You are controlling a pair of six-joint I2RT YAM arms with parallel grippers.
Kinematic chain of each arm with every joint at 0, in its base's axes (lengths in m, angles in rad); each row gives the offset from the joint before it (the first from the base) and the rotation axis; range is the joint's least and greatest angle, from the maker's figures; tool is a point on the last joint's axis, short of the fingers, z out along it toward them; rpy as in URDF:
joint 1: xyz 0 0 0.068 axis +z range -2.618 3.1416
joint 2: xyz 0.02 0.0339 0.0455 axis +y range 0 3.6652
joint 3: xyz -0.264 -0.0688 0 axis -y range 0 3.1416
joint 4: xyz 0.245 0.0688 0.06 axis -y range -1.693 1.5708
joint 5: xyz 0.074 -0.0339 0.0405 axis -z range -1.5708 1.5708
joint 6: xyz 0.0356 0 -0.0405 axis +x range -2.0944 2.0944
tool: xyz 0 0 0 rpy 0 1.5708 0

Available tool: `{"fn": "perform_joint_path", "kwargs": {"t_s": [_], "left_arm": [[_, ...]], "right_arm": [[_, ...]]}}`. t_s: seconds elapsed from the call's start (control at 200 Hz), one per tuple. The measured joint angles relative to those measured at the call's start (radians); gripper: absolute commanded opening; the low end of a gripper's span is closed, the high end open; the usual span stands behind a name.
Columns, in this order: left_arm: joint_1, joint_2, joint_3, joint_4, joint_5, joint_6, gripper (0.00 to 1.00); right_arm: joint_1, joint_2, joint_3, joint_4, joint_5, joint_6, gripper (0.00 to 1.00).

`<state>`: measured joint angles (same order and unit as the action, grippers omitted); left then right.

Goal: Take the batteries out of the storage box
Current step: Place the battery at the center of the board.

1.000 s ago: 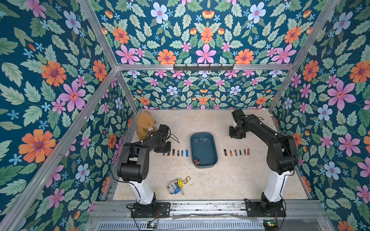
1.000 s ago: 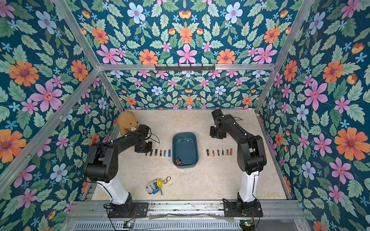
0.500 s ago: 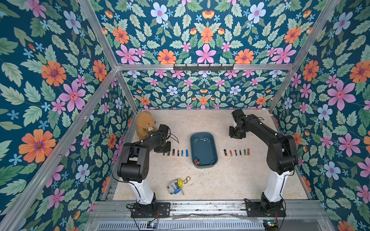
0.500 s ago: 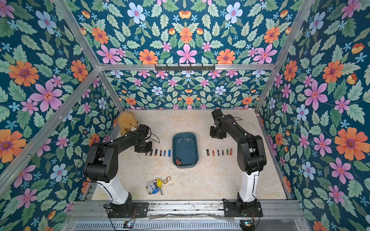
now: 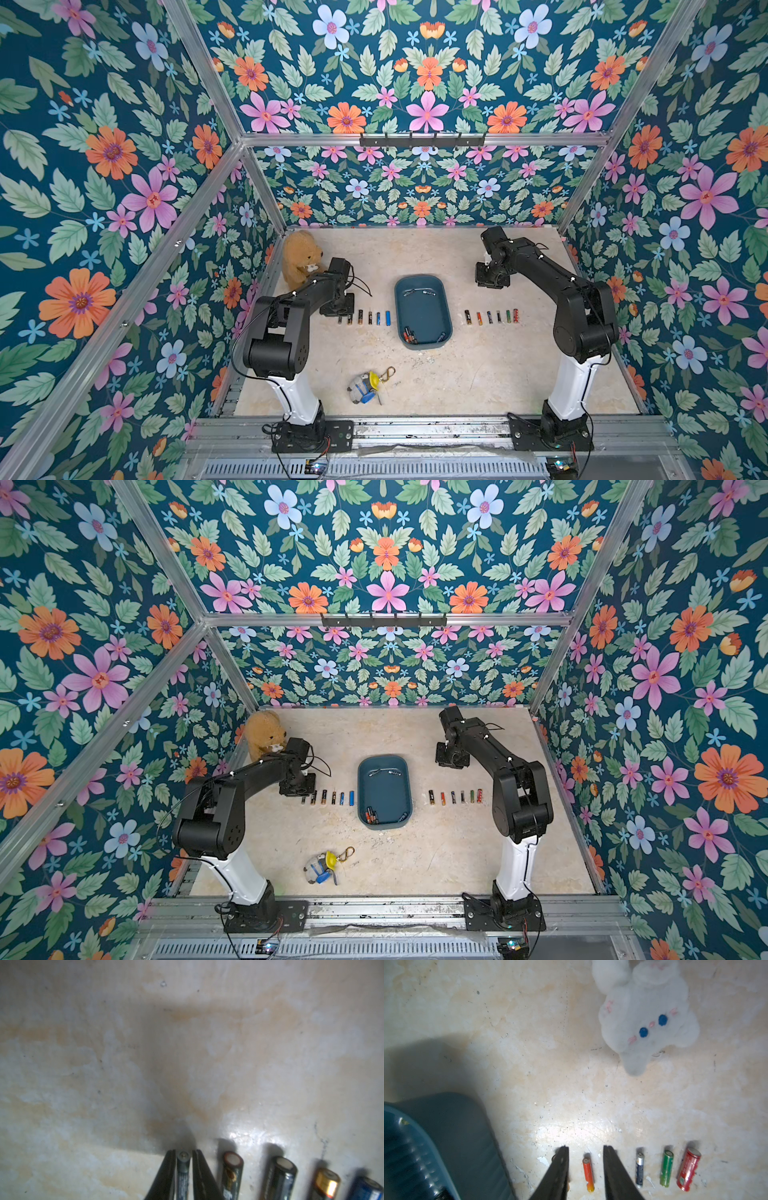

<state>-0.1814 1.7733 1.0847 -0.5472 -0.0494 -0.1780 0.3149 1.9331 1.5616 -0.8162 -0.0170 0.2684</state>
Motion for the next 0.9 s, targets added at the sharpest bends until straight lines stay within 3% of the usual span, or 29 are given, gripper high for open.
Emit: {"fn": "perform_joint_path", "kwargs": {"t_s": [0.58, 0.9], "left_arm": [[0.0, -0.047, 0.039, -0.034, 0.0, 0.0, 0.26], [0.0, -0.129, 0.086, -0.06, 0.029, -0.031, 0.3]], "right_arm": [[0.022, 0.0, 0.035, -0.012, 0.003, 0.001, 0.34], [0.144, -0.029, 0.102, -0.031, 0.007, 0.027, 0.34]]}}
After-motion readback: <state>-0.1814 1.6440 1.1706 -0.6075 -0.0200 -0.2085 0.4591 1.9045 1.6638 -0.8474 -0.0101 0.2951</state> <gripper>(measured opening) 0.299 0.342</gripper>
